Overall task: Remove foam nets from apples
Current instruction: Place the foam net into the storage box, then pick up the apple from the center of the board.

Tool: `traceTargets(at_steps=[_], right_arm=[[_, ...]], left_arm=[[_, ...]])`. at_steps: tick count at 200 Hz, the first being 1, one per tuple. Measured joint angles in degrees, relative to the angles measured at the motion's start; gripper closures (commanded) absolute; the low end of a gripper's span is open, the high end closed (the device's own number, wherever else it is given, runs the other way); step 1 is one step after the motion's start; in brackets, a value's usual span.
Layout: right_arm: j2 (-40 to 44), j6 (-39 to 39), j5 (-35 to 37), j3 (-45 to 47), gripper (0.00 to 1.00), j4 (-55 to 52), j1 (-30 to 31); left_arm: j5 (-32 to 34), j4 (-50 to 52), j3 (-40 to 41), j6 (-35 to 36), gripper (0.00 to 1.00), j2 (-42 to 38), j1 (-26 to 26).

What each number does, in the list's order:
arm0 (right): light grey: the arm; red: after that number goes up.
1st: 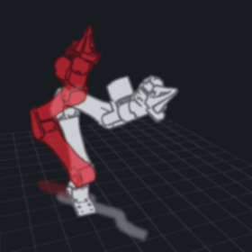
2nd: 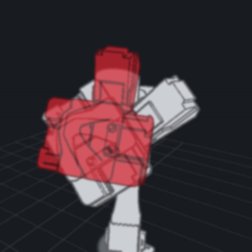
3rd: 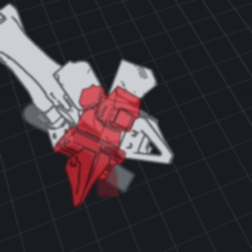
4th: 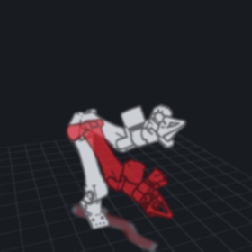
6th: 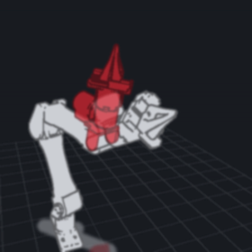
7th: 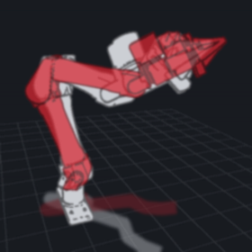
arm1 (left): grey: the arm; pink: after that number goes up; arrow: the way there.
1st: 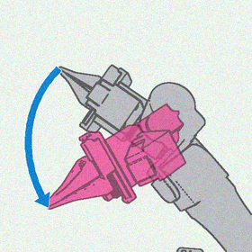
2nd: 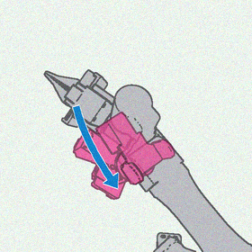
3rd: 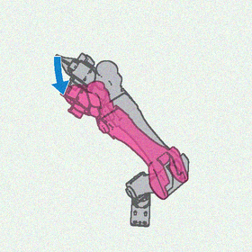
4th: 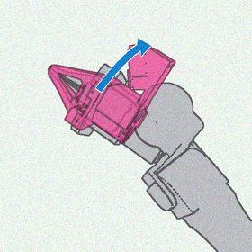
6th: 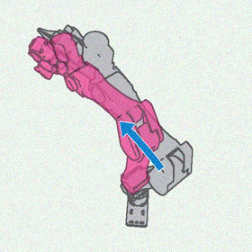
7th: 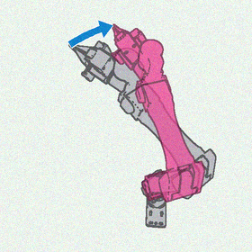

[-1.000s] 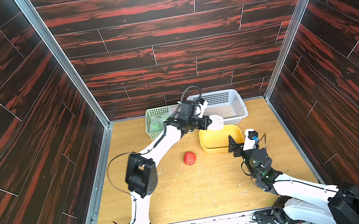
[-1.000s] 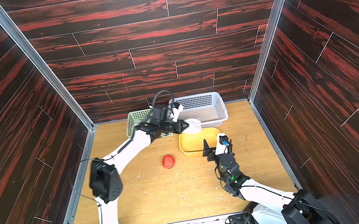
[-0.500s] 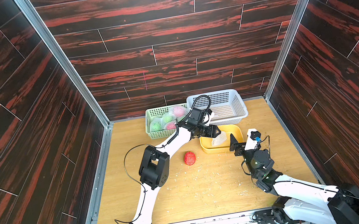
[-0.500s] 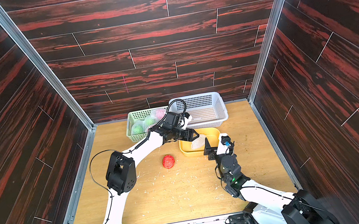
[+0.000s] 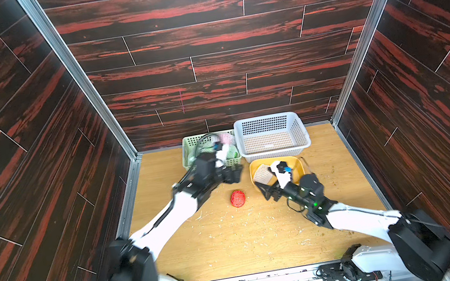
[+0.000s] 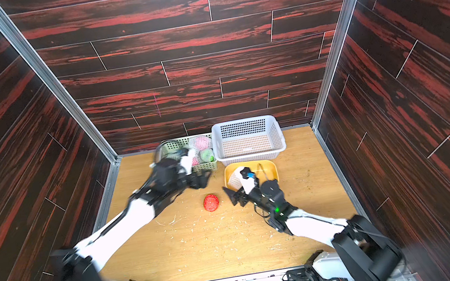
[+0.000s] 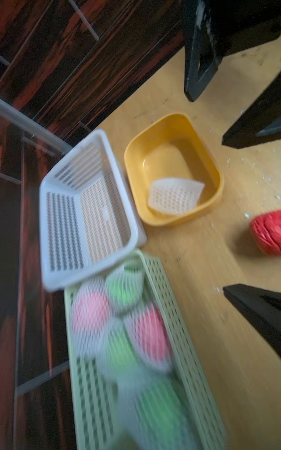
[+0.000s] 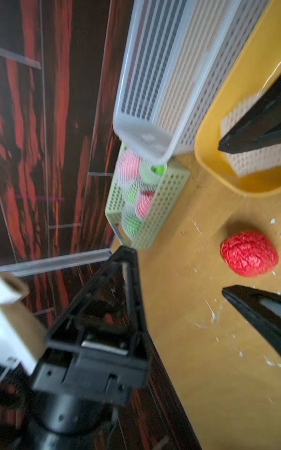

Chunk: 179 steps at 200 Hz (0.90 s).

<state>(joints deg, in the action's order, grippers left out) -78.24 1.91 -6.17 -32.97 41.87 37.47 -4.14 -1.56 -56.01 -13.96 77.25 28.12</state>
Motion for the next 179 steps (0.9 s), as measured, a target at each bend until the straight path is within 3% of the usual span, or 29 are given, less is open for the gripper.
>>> traceTargets(at_steps=[32,63,117,179], right_arm=[[-11.41,-1.60,-3.58,-14.56,0.10,-15.10,3.37],[-19.23,-1.53,-2.95,-25.99,0.08,-30.21,4.00],[-28.52,-0.61,0.42,-39.67,0.03,-48.46,5.25],[-37.11,0.26,3.21,-47.58,0.05,-57.99,6.88]], left_arm=[[7.78,-4.09,17.16,-2.01,0.01,-12.35,-3.76],[11.91,-4.02,26.84,-2.82,0.01,-19.12,-3.80],[13.18,-6.05,28.30,-2.21,0.00,-20.79,-3.80],[12.04,-7.13,28.30,-1.95,0.00,-16.44,-3.85]])
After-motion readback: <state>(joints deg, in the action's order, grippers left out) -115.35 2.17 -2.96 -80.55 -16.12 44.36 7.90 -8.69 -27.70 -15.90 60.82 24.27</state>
